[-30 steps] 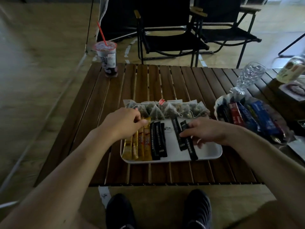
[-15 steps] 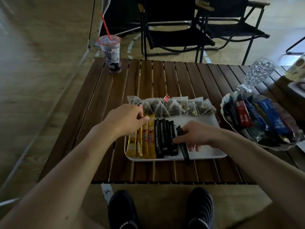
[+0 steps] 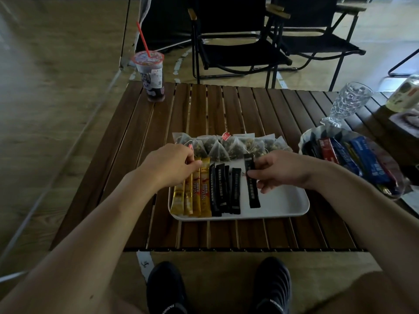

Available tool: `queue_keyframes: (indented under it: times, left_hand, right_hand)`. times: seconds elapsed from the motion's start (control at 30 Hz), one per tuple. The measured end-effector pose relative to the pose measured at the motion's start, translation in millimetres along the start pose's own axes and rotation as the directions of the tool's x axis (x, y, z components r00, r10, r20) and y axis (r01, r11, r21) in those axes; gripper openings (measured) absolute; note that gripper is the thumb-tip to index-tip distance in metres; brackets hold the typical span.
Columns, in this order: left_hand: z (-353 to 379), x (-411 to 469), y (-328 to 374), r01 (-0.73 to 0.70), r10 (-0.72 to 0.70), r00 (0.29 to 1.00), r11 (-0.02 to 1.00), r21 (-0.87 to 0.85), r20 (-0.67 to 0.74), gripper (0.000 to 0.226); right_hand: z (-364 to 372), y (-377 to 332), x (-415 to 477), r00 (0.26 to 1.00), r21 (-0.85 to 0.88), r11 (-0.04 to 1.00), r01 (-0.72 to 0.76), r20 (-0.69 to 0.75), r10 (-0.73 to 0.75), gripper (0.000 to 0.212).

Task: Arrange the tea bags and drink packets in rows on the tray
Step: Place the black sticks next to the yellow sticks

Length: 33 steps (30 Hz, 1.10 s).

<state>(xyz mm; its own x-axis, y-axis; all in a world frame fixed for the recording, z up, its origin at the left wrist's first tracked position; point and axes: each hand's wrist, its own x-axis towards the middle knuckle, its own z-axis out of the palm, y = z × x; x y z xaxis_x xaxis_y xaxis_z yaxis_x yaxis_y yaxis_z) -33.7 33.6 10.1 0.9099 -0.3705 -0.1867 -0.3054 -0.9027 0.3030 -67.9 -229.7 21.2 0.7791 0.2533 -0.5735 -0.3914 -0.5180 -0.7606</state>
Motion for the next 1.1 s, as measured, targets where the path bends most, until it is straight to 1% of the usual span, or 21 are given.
queue_keyframes:
  times: [0.07, 0.17, 0.23, 0.33, 0.53, 0.67, 0.83, 1.1]
  left_hand:
    - [0.2, -0.6, -0.1, -0.005, 0.005, 1.000, 1.000, -0.001, 0.002, 0.028]
    - [-0.1, -1.0, -0.3, -0.008, 0.008, 1.000, 1.000, -0.004, 0.000, 0.028]
    - [-0.2, -0.6, -1.0, -0.005, 0.005, 1.000, 1.000, 0.002, -0.010, 0.029]
    - [0.5, 0.3, -2.4, -0.006, 0.006, 1.000, 1.000, 0.011, -0.016, 0.030]
    - [0.8, 0.8, -3.7, -0.008, 0.008, 1.000, 1.000, 0.012, -0.018, 0.029]
    - [0.5, -0.4, -5.8, -0.014, 0.014, 1.000, 1.000, 0.002, -0.023, 0.029]
    - [0.1, -1.7, -4.5, -0.016, 0.016, 1.000, 1.000, -0.006, -0.018, 0.030]
    - [-0.1, -2.3, -6.3, -0.017, 0.017, 1.000, 1.000, -0.021, -0.011, 0.030]
  right_hand:
    - [3.3, 0.9, 4.0, 0.999, 0.048, 0.999, -0.015, -0.031, 0.016, 0.018]
    - [12.3, 3.1, 9.4, 0.998, 0.069, 0.996, -0.060, -0.007, 0.061, 0.022]
    - [18.5, 4.8, 13.5, 0.997, 0.047, 0.996, -0.081, 0.008, 0.080, 0.025]
    - [25.0, 5.8, 18.4, 0.995, -0.005, 0.995, -0.101, -0.011, 0.101, 0.027]
    - [29.2, 4.4, 20.7, 0.994, -0.046, 0.994, -0.102, -0.036, 0.100, 0.033]
    - [24.4, 3.6, 17.6, 0.994, -0.026, 0.996, -0.081, -0.072, 0.079, 0.029]
    - [35.0, 3.0, 18.4, 0.993, -0.061, 0.996, -0.068, -0.105, 0.061, 0.013]
    - [38.6, 1.4, 20.3, 0.992, -0.151, 0.987, -0.048, -0.119, 0.030, 0.019]
